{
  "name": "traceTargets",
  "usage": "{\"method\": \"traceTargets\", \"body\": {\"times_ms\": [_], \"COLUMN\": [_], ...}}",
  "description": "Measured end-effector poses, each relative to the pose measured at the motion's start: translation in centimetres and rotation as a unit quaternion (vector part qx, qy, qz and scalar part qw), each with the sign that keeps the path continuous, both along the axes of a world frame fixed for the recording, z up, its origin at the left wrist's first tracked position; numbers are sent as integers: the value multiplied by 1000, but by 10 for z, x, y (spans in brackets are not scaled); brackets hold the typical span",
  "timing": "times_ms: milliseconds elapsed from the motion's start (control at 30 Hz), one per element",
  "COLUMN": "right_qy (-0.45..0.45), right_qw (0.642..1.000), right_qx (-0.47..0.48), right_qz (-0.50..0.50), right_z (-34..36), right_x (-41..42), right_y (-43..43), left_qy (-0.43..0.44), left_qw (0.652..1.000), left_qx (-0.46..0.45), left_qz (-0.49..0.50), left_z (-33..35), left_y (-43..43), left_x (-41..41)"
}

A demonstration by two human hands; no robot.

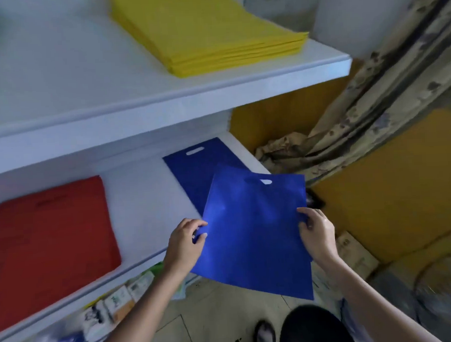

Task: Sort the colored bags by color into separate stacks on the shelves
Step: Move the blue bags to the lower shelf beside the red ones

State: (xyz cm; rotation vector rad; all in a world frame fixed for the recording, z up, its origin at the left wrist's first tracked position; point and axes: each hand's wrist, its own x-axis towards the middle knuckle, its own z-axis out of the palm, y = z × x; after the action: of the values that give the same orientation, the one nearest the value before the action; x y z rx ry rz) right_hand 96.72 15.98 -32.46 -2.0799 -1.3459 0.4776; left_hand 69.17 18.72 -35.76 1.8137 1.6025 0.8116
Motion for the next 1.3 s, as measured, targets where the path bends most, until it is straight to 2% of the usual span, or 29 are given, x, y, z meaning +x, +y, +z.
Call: {"method": "traceTargets", "body": {"times_ms": [300, 433, 600, 800, 933, 1000, 1167, 1300], "right_qy": [4, -21, -67, -131, -217, -242, -194, -199], "right_qw": [982, 969, 946, 927, 907, 903, 919, 912], "right_qx": [3, -14, 19, 46, -100, -124, -75, -59], "right_qz": [186, 245, 318, 349, 348, 331, 335, 353], "right_z": [-50, -64, -84, -103, -122, -129, -136, -134], "right_x": [18, 18, 12, 3, 2, 3, 8, 10], "right_y": [163, 218, 269, 312, 314, 309, 309, 307], "left_qy": [3, 19, 48, 69, 144, 177, 166, 175], "left_qw": [980, 970, 965, 959, 948, 936, 939, 934], "left_qx": [35, 44, 39, 8, -91, -116, -103, -91], "left_qz": [196, 236, 254, 275, 270, 281, 283, 298], "left_z": [-34, -51, -81, -95, -104, -106, -109, -107], "left_y": [52, 80, 99, 126, 137, 136, 140, 138], "left_x": [30, 50, 56, 62, 64, 67, 70, 73]}}
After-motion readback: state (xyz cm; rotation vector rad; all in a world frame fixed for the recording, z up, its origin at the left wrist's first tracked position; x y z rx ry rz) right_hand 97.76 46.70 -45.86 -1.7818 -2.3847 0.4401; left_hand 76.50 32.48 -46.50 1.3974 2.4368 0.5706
